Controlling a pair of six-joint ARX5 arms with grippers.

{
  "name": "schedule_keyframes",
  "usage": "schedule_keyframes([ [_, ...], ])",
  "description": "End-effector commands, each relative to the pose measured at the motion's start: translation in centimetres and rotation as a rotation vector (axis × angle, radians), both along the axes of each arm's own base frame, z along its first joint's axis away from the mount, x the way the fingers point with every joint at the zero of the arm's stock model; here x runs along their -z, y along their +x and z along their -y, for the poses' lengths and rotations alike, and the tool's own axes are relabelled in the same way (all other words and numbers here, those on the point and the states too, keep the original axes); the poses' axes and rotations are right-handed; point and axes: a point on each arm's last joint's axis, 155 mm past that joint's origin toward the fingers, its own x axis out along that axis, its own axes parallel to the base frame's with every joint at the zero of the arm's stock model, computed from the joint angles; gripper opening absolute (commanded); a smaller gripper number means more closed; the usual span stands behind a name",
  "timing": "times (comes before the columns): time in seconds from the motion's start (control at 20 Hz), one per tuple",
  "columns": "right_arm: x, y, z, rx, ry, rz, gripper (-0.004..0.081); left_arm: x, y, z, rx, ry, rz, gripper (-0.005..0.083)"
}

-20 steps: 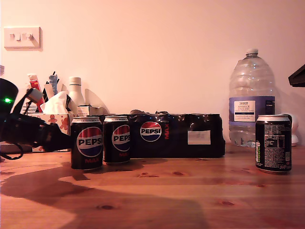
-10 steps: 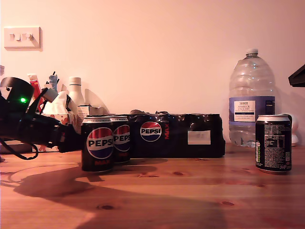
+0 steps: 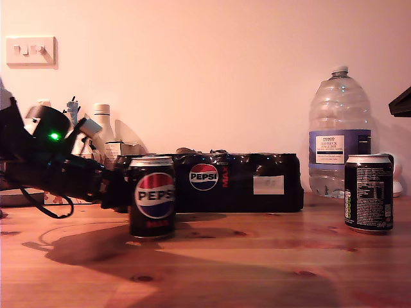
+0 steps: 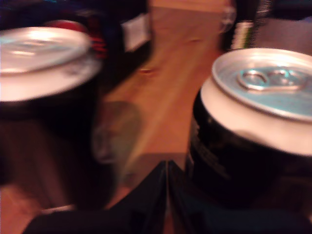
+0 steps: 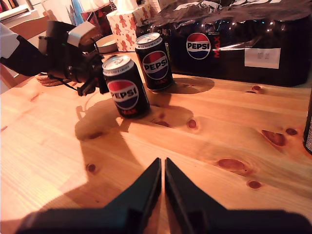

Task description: Stack up the Pepsi cans on top of each other

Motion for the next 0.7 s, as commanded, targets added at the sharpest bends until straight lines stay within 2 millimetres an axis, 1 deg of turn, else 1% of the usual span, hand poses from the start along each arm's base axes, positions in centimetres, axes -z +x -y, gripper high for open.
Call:
schedule_keyframes([
  [0.0, -0.2, 0.0, -0.1, -0.006, -0.002, 0.005, -0.0012, 1.1, -0.5, 0.1, 0.02, -0.007, -0.04, -0.0021],
  [0.2, -0.2, 0.0, -0.1, -0.005, -0.002, 0.005, -0.0012, 1.0, -1.4, 0.7, 0.044, -0.01, -0.078, -0.0021],
  [0.5, -0.2, 0.0, -0.1, -0.005, -0.003, 0.005, -0.0012, 1.6, -3.4, 2.9, 0.103, -0.001, -0.114, -0.0021],
  [0.65, 0.1, 0.0, -0.1, -0.011, -0.024, 0.007, -0.0012, 1.8, -4.3, 3.7, 0.121, 0.006, -0.119, -0.0021],
])
